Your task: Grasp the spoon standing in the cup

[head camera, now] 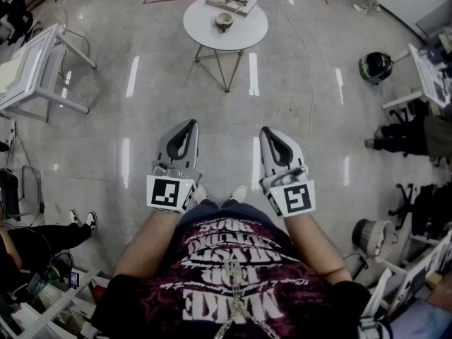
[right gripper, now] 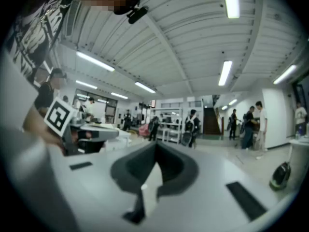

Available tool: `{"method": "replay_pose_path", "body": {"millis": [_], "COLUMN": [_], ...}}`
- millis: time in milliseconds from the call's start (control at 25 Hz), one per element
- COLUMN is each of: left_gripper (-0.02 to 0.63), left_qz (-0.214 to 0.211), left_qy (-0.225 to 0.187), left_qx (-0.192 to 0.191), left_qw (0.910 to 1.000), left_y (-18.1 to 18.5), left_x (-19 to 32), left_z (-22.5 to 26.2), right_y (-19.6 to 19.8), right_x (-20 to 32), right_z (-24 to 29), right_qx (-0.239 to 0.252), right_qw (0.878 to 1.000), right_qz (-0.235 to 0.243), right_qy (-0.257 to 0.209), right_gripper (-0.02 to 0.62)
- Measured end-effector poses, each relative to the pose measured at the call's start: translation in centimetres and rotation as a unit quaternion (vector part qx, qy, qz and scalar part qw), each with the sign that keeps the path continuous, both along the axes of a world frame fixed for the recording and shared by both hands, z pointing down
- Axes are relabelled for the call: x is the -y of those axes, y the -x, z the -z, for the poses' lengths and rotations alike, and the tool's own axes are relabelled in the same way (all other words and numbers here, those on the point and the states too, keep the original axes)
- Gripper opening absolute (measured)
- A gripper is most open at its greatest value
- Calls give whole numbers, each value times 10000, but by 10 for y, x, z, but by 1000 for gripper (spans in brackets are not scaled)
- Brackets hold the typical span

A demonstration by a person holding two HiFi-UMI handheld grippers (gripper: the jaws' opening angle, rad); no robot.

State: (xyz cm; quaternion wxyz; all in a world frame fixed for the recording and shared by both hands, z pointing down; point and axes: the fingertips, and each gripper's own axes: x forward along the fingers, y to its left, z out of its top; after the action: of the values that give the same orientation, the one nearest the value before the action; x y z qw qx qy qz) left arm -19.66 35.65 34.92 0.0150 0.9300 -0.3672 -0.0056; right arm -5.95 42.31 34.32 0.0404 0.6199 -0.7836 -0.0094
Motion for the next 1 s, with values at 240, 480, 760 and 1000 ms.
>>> {"method": "replay_pose_path", "body": {"millis": [240, 480, 760, 1000], "left_gripper": [25, 25, 25, 23], "left_qz": [59, 24, 130, 270], "left_qy": [80, 22, -83, -180], "left_qx": [-44, -57, -80, -145], "left_qw": [9999, 10000, 9998, 9994], "left_y": [-9, -19, -22, -36], "left_x": [-3, -14, -18, -29], "left_z": [-5, 2, 11, 16], "right_y": [-12, -20, -33, -49], "right_x": [-10, -22, -30, -44], "right_z": [7, 8, 9, 10], "right_qx": [-128, -168, -74, -117], "right_qw": [9999, 9998, 9997, 9984], "right_qz": [-34, 61, 223, 557], "right_qy": [-71, 13, 15, -66], "right_gripper": [26, 26, 26, 26]}}
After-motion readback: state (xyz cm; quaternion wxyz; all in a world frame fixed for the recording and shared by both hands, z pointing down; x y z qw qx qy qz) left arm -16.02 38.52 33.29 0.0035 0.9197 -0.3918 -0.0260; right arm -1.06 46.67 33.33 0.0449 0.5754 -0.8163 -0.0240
